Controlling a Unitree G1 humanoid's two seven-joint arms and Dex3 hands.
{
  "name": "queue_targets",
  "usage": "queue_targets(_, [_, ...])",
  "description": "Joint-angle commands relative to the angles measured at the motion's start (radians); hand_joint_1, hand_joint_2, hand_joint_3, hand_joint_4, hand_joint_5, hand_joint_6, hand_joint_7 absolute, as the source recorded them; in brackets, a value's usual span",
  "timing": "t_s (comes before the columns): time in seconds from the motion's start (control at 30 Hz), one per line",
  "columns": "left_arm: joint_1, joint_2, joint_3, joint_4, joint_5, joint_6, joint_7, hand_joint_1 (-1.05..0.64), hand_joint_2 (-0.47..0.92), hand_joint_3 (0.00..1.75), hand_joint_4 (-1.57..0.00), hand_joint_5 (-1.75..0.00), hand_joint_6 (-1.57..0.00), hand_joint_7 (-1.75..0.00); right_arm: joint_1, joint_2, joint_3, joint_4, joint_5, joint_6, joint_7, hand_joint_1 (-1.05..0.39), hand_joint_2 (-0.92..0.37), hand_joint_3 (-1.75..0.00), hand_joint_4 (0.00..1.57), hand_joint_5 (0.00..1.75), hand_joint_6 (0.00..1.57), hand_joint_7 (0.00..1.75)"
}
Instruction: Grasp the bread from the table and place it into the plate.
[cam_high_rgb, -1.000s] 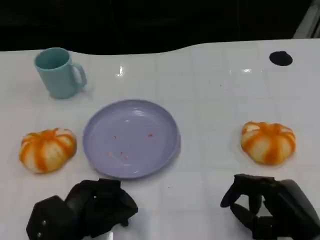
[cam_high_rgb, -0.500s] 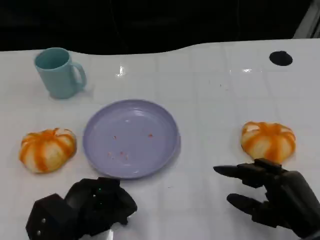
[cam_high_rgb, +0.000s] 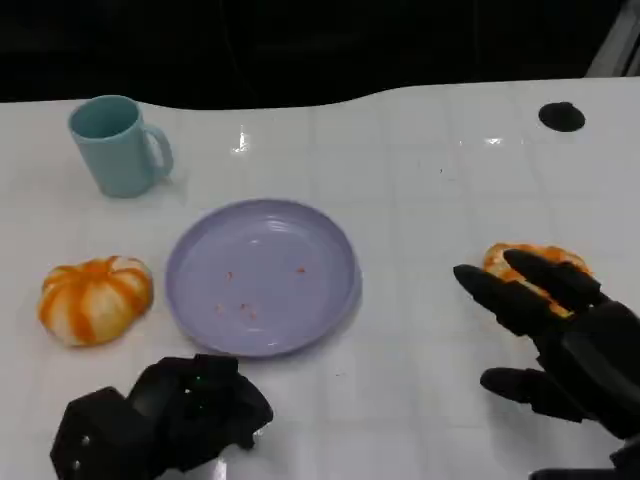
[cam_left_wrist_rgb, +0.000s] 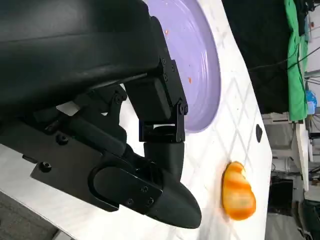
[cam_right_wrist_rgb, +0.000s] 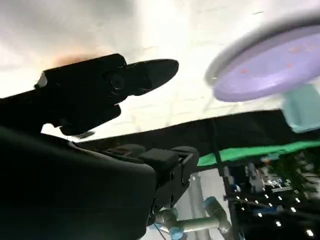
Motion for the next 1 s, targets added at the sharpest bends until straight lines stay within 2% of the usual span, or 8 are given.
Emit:
queue_targets(0.03, [-0.001, 0.013, 0.008, 0.010, 0.009, -0.011, 0.011, -1.05, 0.87, 0.00, -0.85, -1.57, -1.26, -0.83, -0.035, -0.031, -0.010, -0.048, -0.035, 0.097, 0.071, -0.56, -0.92, -0.07, 0.00, 0.06, 0.11, 0.00])
queue_targets(0.13, [-0.001, 0.012, 0.008, 0.010, 0.009, -0.012, 0.010, -1.05, 0.87, 0.00, -0.85, -1.57, -1.26, -0.83, -0.058, -0.039, -0.001, -0.056, -0.058, 0.150, 0.116, -0.58, -0.92, -0.05, 0.00, 0.05, 0.10, 0.00])
queue_targets(0.47, [0.002, 0.004, 0.008, 0.006, 0.012, -0.011, 0.012, -1.05, 0.86, 0.00, -0.86, -1.56, -1.26, -0.82, -0.160, -0.037, 0.022, -0.015, -0.075, 0.243, 0.168, -0.56, -0.87, 0.00, 0.01, 0.08, 0.13, 0.02])
queue_targets(0.73, [0.004, 0.004, 0.011, 0.004, 0.008, -0.008, 0.008, -1.05, 0.86, 0.00, -0.86, -1.56, -1.26, -0.81, -0.233, -0.026, 0.083, 0.047, -0.100, 0.292, 0.214, -0.44, -0.78, 0.00, 0.00, 0.32, 0.24, 0.03])
queue_targets(1.0, [0.009, 0.006, 0.010, -0.001, 0.014, -0.013, 0.012, -1.04, 0.87, 0.00, -0.85, -1.56, -1.26, -0.81, -0.288, -0.011, 0.136, 0.147, -0.107, 0.336, 0.212, -0.39, -0.75, 0.00, 0.01, 0.37, 0.28, 0.03])
